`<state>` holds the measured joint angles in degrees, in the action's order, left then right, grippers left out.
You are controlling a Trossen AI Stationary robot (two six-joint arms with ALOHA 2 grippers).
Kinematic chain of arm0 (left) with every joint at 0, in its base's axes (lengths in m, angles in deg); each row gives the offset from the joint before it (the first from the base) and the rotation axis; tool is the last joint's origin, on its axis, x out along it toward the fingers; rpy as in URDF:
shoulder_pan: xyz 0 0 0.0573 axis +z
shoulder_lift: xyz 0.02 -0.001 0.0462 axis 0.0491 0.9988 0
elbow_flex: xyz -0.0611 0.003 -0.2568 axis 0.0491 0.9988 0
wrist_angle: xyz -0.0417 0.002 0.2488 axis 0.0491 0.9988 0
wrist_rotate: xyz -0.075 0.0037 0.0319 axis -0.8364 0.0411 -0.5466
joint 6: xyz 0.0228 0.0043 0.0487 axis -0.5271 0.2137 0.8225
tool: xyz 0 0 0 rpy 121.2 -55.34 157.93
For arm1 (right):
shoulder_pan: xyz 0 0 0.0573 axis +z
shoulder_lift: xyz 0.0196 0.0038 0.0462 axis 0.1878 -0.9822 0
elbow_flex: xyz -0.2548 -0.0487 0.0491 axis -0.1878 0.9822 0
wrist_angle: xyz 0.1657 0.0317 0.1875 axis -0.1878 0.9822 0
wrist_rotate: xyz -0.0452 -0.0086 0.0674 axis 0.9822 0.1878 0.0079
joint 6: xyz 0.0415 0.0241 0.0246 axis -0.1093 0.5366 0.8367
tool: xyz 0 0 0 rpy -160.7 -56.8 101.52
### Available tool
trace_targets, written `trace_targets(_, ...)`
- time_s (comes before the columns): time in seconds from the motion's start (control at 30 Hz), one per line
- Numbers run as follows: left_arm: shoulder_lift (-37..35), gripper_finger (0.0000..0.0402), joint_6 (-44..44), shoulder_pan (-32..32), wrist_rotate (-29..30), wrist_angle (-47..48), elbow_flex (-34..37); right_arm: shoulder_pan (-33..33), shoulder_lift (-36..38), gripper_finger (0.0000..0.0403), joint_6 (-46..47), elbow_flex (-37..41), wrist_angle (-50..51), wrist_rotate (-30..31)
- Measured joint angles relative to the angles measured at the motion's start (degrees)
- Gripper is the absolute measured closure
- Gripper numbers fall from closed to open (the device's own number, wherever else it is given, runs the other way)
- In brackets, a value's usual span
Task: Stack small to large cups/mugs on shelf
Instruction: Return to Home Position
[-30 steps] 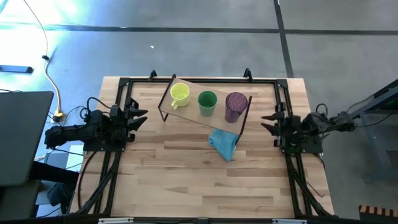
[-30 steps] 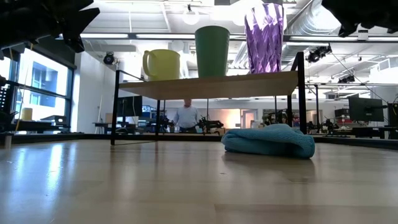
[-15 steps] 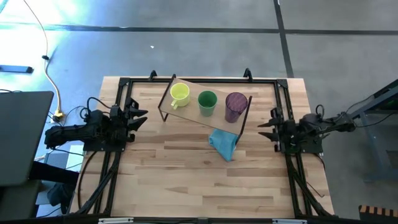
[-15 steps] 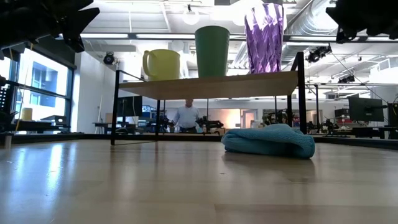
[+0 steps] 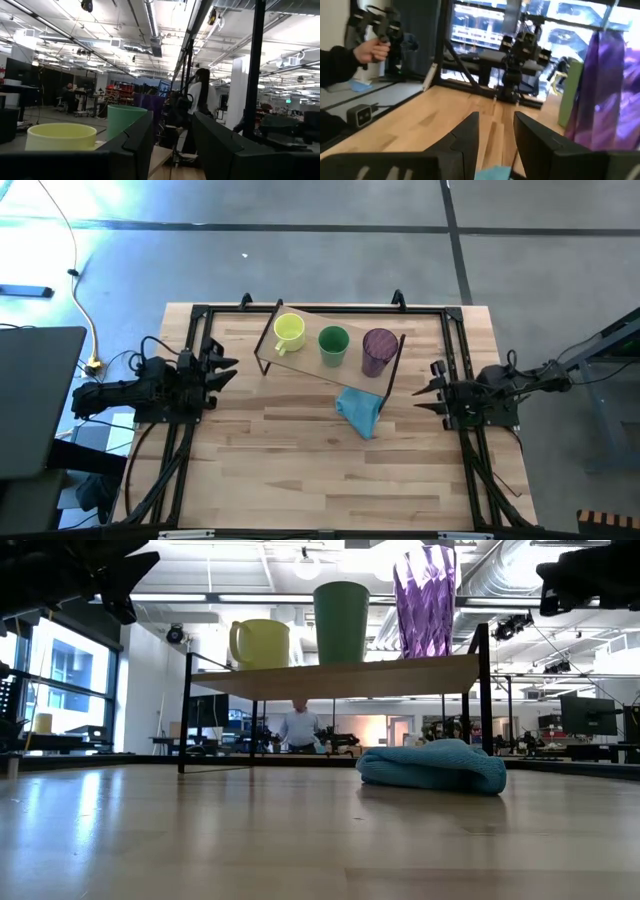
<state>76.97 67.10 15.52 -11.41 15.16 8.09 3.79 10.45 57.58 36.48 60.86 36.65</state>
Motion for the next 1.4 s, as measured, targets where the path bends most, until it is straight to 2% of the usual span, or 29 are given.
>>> trace_targets(0.23, 0.0, 0.0275, 0.9, 0.0, -0.1, 1.5, 0.0, 0.0, 0.0, 0.0288, 1.7, 0.0, 1.6, 2.1)
trace_targets(0.47, 0.0, 0.0275, 1.5, 0.0, -1.0, 1.5, 0.0, 0.0, 0.0, 0.0288, 2.1, 7.9, -7.2, 4.2)
trace_targets(0.6, 0.0, 0.0275, 1.5, 0.0, -1.0, 1.4, 0.0, 0.0, 0.0, 0.0288, 1.7, 6.9, -8.0, 4.8)
trace_targets(0.87, 0.0, 0.0275, 1.5, 0.0, -1.3, 2.4, 0.0, 0.0, 0.0, 0.0288, 6.8, 5.6, -2.3, -1.6)
trace_targets(1.1, 0.0, 0.0275, 2.9, 0.0, -2.2, 3.6, 0.0, 0.0, 0.0, 0.0288, 9.0, 5.6, -3.0, -9.7)
trace_targets(1.4, 0.0, 0.0275, 3.1, 0.0, -4.5, 4.2, 0.0, -1.9, 0.0, 0.0288, 10.9, 5.6, 0.0, -10.4)
